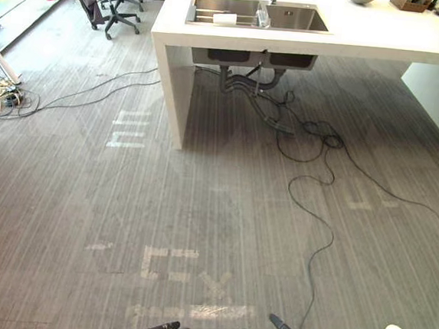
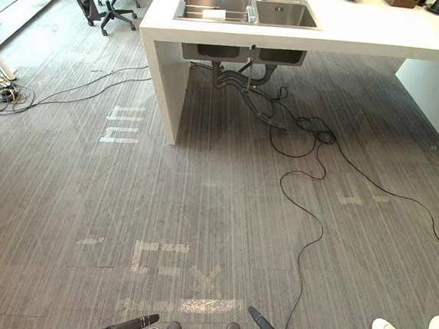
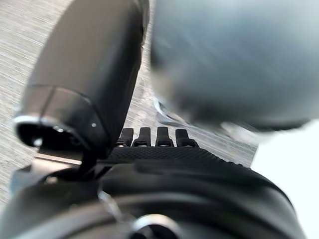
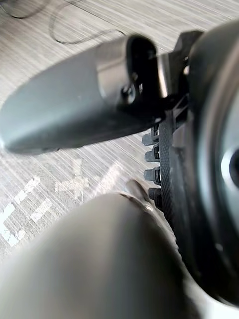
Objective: Walk over to the sink, pick up the cup, carry it to the dishwasher, place the cup inside the dishwasher, then close the dishwasher door
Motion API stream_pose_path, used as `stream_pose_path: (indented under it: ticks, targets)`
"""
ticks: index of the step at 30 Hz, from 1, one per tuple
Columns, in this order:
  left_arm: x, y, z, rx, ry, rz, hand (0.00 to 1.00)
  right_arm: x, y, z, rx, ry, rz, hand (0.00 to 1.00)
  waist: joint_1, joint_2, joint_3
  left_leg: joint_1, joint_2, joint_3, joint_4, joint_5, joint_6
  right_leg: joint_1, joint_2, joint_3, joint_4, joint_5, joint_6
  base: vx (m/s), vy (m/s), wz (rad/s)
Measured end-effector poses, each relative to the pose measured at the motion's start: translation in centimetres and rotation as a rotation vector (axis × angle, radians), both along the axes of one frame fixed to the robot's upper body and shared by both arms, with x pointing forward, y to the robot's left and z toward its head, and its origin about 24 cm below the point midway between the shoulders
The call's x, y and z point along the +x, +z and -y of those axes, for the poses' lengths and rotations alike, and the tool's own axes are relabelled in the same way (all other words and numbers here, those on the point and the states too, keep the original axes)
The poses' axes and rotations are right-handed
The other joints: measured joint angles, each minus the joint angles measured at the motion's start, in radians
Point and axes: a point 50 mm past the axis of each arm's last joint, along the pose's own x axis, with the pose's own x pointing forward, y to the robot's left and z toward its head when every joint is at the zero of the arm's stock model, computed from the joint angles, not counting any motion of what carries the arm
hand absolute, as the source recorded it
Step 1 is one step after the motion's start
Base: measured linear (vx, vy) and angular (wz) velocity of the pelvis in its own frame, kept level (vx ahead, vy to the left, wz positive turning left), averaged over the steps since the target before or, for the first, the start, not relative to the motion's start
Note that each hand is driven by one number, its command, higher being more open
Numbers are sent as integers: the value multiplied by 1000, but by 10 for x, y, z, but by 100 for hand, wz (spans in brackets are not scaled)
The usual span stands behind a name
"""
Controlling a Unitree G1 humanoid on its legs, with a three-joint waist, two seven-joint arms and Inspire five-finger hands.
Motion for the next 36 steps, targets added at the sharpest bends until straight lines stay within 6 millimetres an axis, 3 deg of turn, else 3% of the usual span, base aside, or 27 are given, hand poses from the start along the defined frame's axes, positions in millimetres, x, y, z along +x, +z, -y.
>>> stream_pose_path:
  ticks: [9, 12, 15, 18, 21, 25, 36]
  targets:
    - [1, 0, 2, -22, -18, -1, 100, 6, 1, 0, 3, -43, 29, 100, -18, 2, 2, 45, -1, -11, -13, 3, -1, 63, 2, -65, -27, -5, 27, -17, -29, 9]
    - [1, 0, 2, -26, -40, -1, 100, 8, 1, 0, -1, -43, 36, 100, -19, 4, 3, 54, 0, -15, -13, 3, -4, 75, 1, -73, -27, -8, 54, -33, -19, 7]
    - [4, 1, 3, -37, -128, -16, 100, 11, 1, 0, -7, -22, 38, 100, -21, 5, 6, 64, -2, -24, -13, 4, -6, 88, -1, -80, -26, -9, 64, -45, -2, 7]
    - [3, 6, -12, -123, -277, -43, 100, 13, 2, 0, -8, -13, 37, 100, -27, 6, 6, 73, -2, -20, -13, 3, -6, 93, -2, -75, -25, -9, 64, -44, -3, -4]
    - [2, 8, -17, -145, -298, -44, 100, 14, 2, 0, -8, 0, 34, 100, -34, 7, 7, 89, -5, -10, -13, 1, -10, 102, -3, -66, -25, -8, 63, -33, 0, -9]
    - [-5, 3, -10, -115, -147, -68, 100, 15, 2, -1, -3, 11, 30, 100, -43, 7, 7, 96, -9, -8, -13, 0, -11, 108, -7, -63, -26, -2, 55, -40, 4, -3]
    - [-18, -3, 2, -61, 44, -99, 100, 12, 1, -1, 0, 54, 17, 100, -41, 2, 10, 112, -8, -4, -12, 3, -5, 130, -3, -60, -44, 11, 35, -41, -12, -1]
